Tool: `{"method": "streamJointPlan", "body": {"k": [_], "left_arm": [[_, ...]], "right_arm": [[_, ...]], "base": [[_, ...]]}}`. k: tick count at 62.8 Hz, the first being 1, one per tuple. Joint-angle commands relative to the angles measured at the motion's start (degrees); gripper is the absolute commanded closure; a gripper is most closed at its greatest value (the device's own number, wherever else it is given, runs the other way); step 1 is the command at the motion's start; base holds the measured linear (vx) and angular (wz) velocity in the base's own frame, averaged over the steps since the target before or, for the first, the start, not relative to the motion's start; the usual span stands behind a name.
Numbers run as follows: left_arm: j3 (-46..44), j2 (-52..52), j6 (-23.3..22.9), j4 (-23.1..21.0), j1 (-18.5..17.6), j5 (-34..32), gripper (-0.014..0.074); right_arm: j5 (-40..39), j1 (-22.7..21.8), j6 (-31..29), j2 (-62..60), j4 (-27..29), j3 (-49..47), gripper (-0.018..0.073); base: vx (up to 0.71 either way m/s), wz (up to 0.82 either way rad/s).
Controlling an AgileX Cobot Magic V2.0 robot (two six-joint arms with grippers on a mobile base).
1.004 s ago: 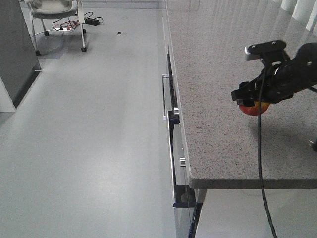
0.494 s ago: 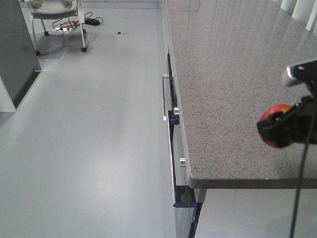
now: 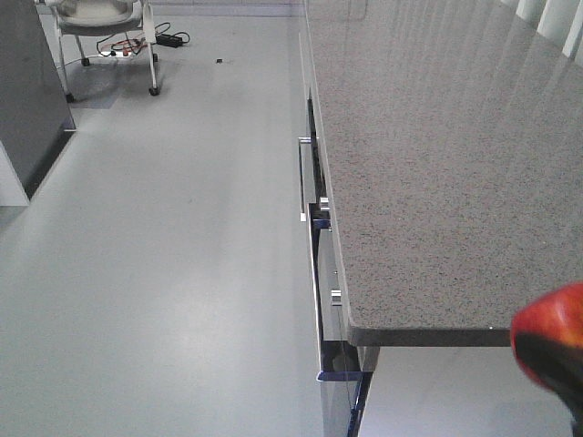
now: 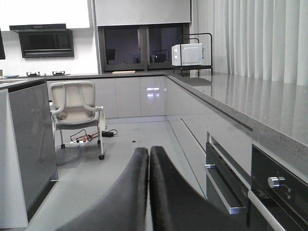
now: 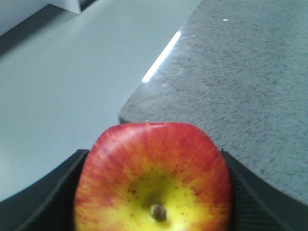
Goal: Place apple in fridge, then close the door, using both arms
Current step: 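Close the right gripper on the apple and lift it off the counter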
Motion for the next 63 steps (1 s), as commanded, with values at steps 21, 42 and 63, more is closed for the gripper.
{"method": "streamJointPlan", "body": {"k": [21,42,63], "left_arm": [[1.2,0.55,-0.17,-0.13,0.03,-4.29,0.0603],[1.2,0.55,-0.17,-0.13,0.03,-4.29,0.0603],[1.2,0.55,-0.17,-0.13,0.03,-4.29,0.0603]], "right_arm": [[7.24,-0.1,2.81,-22.09,4.02,4.35,0.0196],[8.17,-0.1,2.73,-27.52,7.03,4.4,0.0196],[8.17,-0.1,2.73,-27.52,7.03,4.4,0.0196]], "base": [[0.0,0.0],[0.0,0.0],[0.0,0.0]]}}
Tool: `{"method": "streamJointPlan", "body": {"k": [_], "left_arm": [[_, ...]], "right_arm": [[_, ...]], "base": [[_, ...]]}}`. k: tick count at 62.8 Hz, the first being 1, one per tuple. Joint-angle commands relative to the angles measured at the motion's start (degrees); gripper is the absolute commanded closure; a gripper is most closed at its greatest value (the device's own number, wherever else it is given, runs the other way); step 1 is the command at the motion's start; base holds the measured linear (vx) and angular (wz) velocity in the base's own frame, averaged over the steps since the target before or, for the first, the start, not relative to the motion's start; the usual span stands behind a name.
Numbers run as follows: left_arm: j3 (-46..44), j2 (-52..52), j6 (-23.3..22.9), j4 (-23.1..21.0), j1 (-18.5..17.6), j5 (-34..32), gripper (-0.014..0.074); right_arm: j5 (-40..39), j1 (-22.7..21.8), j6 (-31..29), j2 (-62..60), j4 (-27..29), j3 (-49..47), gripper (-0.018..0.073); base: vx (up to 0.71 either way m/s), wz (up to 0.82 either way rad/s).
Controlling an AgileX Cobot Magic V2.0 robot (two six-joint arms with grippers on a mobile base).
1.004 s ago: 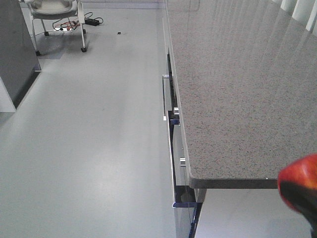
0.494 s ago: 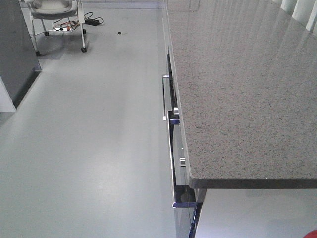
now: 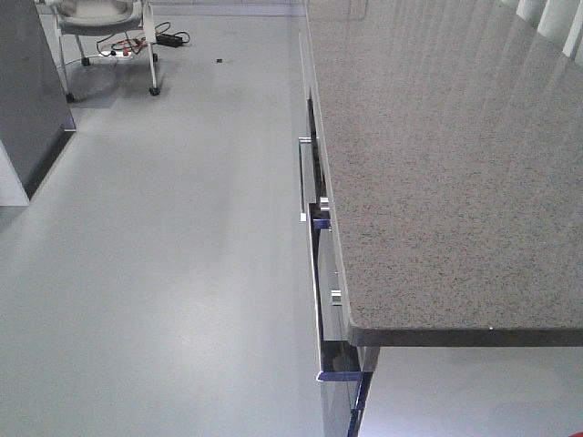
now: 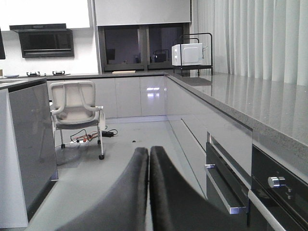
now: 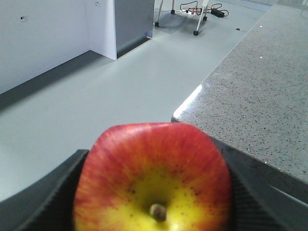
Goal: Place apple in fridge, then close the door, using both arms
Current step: 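Close the right gripper on the apple and lift it off the counter, then drive the base away from the counter toward the open refrigerator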
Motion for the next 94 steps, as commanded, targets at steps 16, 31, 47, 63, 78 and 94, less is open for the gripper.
{"method": "streamJointPlan", "body": {"k": [16,31,47,63,78,94], "left_arm": [[1.2,0.55,-0.17,-0.13,0.03,-4.29,0.0603],[1.2,0.55,-0.17,-0.13,0.03,-4.29,0.0603],[1.2,0.55,-0.17,-0.13,0.03,-4.29,0.0603],[1.2,0.55,-0.17,-0.13,0.03,-4.29,0.0603],[1.2,0.55,-0.17,-0.13,0.03,-4.29,0.0603],[1.2,0.55,-0.17,-0.13,0.03,-4.29,0.0603]], "right_arm": [[-4.07,-0.1,-0.01,1.08,1.91,-1.26,0.0196],[-4.07,-0.1,-0.01,1.08,1.94,-1.26,0.0196],[-3.96,-0.1,-0.01,1.08,1.95,-1.26,0.0196],[-3.91,-0.1,-0.01,1.08,2.01,-1.26,0.0196],[-3.91,-0.1,-0.06,1.08,2.0,-1.26,0.0196],[-3.91,-0.1,-0.06,1.08,2.0,-1.26,0.0196]], "base": [[0.0,0.0],[0.0,0.01],[-0.01,0.12],[-0.02,0.26],[-0.04,0.42],[-0.06,0.5]]}}
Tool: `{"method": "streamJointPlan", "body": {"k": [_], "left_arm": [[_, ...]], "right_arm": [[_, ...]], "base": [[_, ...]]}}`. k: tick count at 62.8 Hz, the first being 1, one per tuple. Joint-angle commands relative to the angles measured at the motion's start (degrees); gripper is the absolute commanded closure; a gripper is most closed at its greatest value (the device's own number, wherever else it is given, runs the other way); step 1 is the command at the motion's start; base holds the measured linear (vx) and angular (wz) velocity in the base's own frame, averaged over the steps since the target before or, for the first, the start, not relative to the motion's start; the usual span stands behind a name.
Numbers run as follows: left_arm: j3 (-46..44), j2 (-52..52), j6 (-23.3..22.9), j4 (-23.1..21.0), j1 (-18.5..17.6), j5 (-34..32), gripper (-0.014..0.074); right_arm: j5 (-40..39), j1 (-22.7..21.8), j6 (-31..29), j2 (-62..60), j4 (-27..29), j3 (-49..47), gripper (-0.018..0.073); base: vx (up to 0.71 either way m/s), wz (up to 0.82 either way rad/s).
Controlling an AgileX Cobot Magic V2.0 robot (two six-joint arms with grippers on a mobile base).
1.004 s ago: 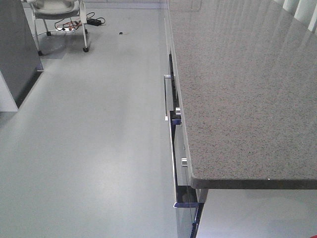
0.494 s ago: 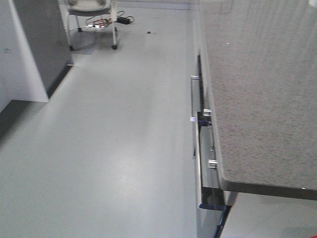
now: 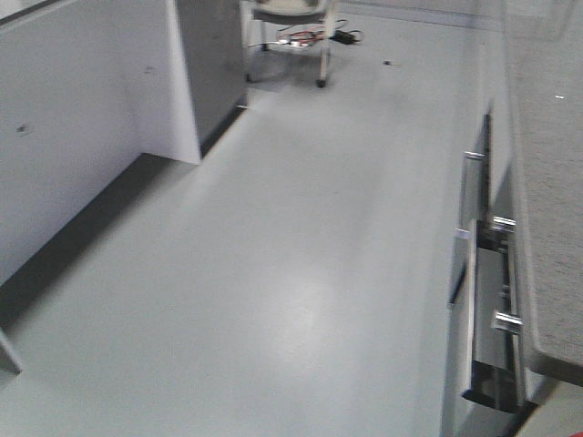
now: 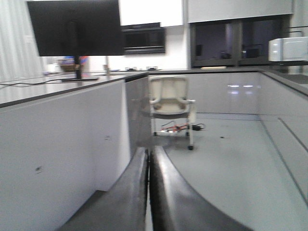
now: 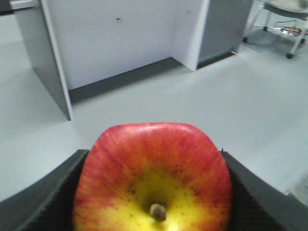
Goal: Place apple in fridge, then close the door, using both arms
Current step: 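Drive the base away from the counter toward the open refrigerator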
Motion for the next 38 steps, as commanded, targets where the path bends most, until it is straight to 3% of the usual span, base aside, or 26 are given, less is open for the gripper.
{"method": "streamJointPlan", "body": {"k": [1,38], "left_arm": [[1.2,0.55,-0.17,-0.13,0.03,-4.29,0.0603],[1.2,0.55,-0.17,-0.13,0.03,-4.29,0.0603]], "right_arm": [[-3.91,-0.1,-0.05,1.08,2.0,-1.26,0.0197],[-3.91,-0.1,-0.19,1.08,2.0,-1.26,0.0197]], "base": [[-0.06,0.52],[-0.05,0.46]]}}
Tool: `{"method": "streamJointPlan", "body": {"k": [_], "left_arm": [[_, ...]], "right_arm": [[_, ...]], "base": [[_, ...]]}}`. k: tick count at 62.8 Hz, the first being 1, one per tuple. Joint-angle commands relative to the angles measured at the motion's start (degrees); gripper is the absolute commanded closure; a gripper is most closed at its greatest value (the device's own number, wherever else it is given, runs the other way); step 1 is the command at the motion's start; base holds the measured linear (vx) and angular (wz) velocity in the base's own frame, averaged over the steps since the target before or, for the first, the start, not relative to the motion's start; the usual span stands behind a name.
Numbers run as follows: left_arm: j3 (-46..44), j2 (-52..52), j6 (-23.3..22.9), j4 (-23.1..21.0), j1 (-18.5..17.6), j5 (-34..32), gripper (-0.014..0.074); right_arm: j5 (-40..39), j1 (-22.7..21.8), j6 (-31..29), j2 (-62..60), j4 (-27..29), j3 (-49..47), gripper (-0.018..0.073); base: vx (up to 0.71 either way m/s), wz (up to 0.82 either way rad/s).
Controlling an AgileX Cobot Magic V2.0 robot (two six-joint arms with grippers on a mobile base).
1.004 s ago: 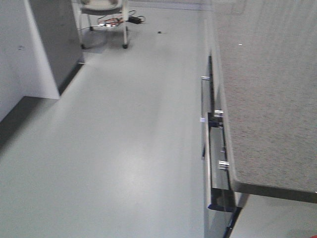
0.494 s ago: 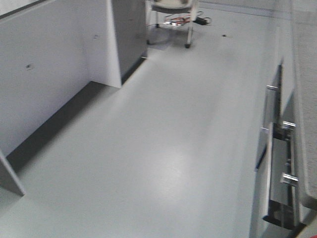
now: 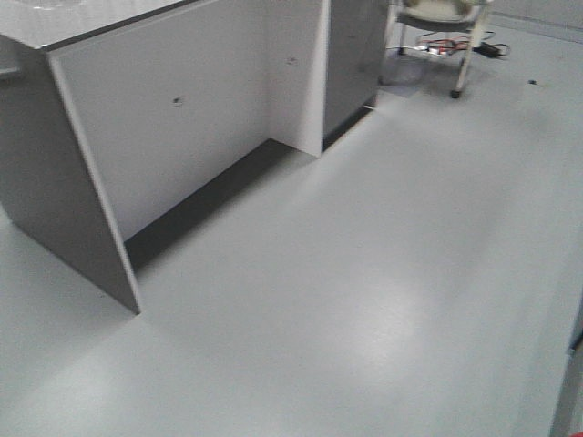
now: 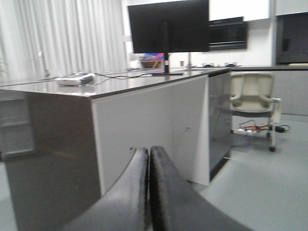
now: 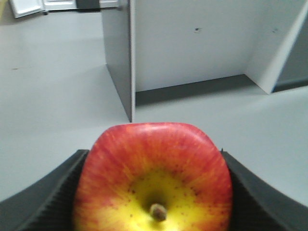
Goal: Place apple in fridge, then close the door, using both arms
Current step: 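Drive the base away from the counter toward the open refrigerator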
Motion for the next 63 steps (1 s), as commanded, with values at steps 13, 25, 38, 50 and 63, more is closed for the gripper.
{"method": "streamJointPlan", "body": {"k": [13,25,38,50,63], "left_arm": [[1.2,0.55,-0.17,-0.13,0.03,-4.29,0.0603],[1.2,0.55,-0.17,-0.13,0.03,-4.29,0.0603],[1.2,0.55,-0.17,-0.13,0.03,-4.29,0.0603],[1.2,0.55,-0.17,-0.13,0.03,-4.29,0.0603],[1.2,0.55,-0.17,-0.13,0.03,-4.29,0.0603]], "right_arm": [[-3.91,-0.1,-0.19,1.08,1.98,-1.26,0.0197],[-3.91,-0.1,-0.19,1.08,1.98,-1.26,0.0197],[-3.91,-0.1,-0.19,1.08,1.98,-1.26,0.0197],[-3.44,-0.1,-0.19,1.08,1.98,-1.26,0.0197],[-3.19,-0.1,-0.19,1.08,1.98,-1.26,0.0197]], "base": [[-0.04,0.44],[-0.04,0.5],[-0.03,0.57],[-0.01,0.55],[0.01,0.47]]}}
